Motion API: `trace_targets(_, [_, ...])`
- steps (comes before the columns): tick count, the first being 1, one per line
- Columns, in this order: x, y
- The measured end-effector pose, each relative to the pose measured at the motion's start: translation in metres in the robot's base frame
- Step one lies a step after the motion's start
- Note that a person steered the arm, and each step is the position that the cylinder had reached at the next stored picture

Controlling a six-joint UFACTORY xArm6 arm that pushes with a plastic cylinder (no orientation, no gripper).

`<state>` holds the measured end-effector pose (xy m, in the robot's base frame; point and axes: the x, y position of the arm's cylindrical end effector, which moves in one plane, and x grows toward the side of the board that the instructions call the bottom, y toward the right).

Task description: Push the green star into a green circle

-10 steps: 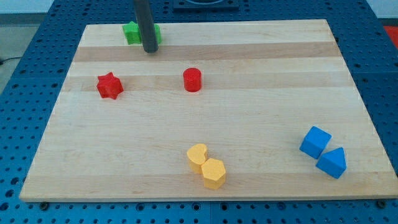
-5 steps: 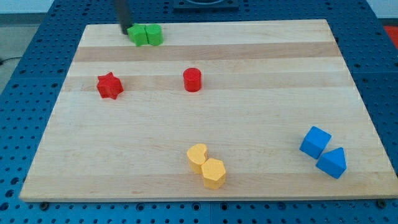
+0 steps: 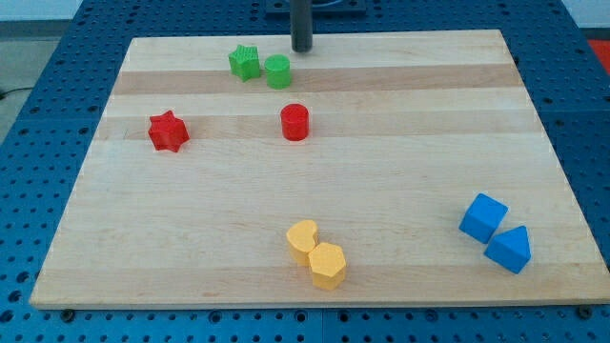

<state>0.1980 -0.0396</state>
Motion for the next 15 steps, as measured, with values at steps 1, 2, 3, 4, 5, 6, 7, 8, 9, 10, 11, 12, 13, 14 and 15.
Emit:
trace_targets(1, [-0.004,-0.102])
trace_targets(2, [-0.001,-0.15])
trace_targets(3, [0.054,-0.106])
trace_targets(4, [0.084,-0.055])
trace_targets(5, [0.074,-0.037])
trace_targets(6, [0.033,-0.048])
trace_targets(7, [0.036,0.019])
trace_targets(8, [0.073,0.035])
trace_targets(9, [0.078,0.08])
trace_targets(10, [0.048,0.099])
trace_targets(11, [-0.005,0.051])
trace_targets(12, [0.002,-0.018])
trace_targets(13, [0.054,-0.015])
trace_targets(14, [0.093,-0.029])
trace_targets(15, [0.11,0.026])
